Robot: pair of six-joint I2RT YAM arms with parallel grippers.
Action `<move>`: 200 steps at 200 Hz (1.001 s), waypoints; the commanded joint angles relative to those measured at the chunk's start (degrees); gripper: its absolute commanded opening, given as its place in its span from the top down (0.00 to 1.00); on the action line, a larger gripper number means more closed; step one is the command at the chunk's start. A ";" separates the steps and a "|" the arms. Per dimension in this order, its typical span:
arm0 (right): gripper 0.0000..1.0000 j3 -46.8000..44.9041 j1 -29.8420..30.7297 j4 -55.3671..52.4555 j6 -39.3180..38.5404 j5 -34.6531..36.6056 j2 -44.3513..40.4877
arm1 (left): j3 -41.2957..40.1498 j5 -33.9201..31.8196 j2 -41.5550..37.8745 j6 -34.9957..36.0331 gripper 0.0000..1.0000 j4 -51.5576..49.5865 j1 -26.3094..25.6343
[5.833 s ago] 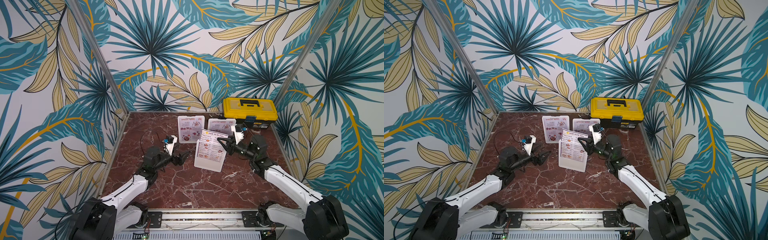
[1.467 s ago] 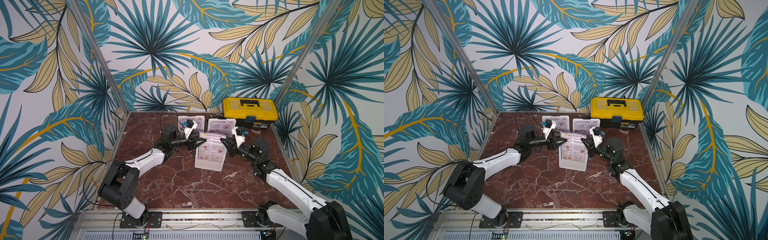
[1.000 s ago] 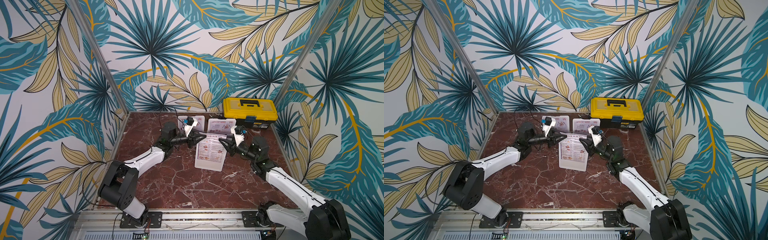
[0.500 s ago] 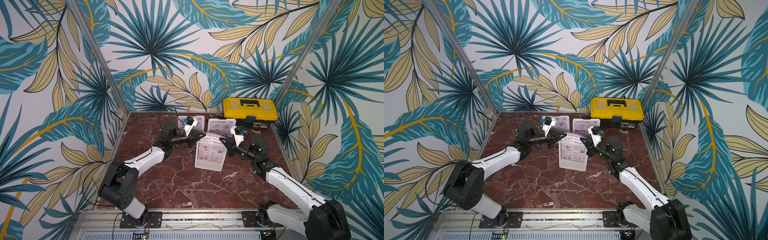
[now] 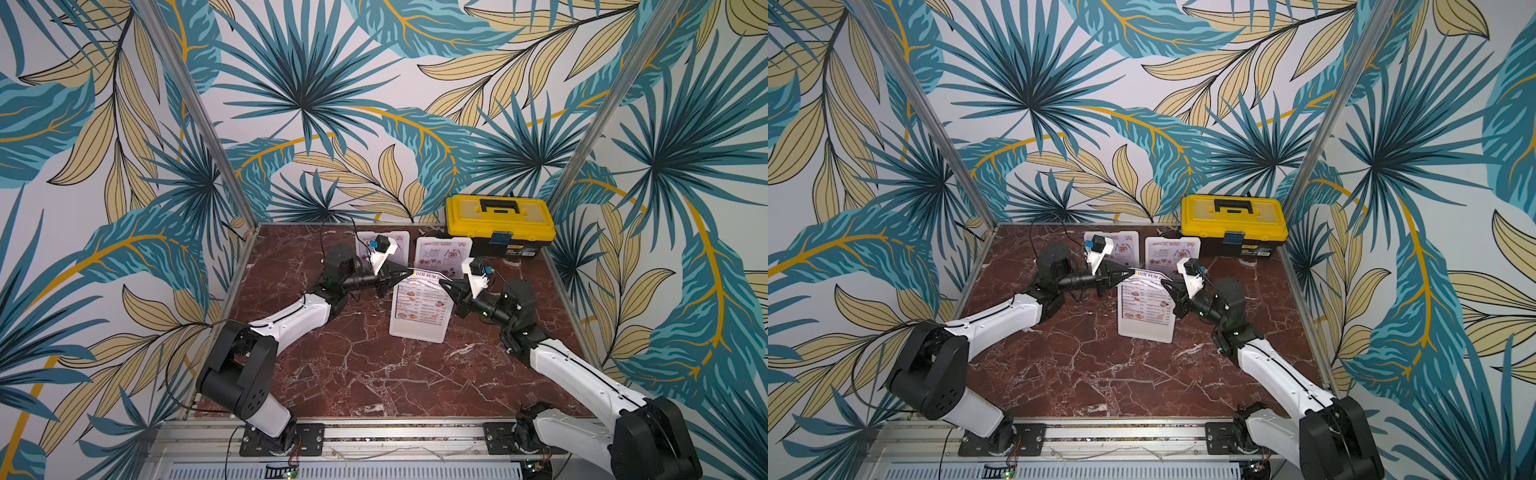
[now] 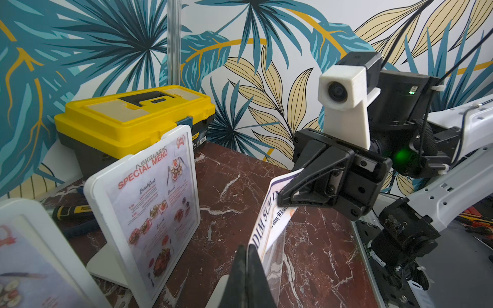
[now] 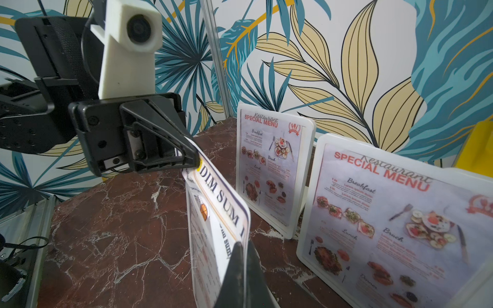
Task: Insert the menus into the narrow rack
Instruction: Insert the menu into the narrow rack.
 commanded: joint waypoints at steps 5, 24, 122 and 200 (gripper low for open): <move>1.00 -1.18 0.00 -0.51 0.98 4.10 -2.03 | 0.17 0.17 1.06 0.56 0.95 0.34 -0.37; 1.00 0.12 -0.02 -2.64 0.64 5.53 -3.27 | 0.31 0.13 0.57 0.37 0.95 0.32 -0.49; 1.00 1.39 -0.07 -4.08 0.58 7.45 -4.15 | 2.72 -0.69 2.27 -0.67 0.94 0.32 -0.90; 1.00 -1.84 -0.05 -2.06 1.90 5.87 -4.30 | 1.23 -1.93 1.65 -0.17 0.94 0.34 -0.90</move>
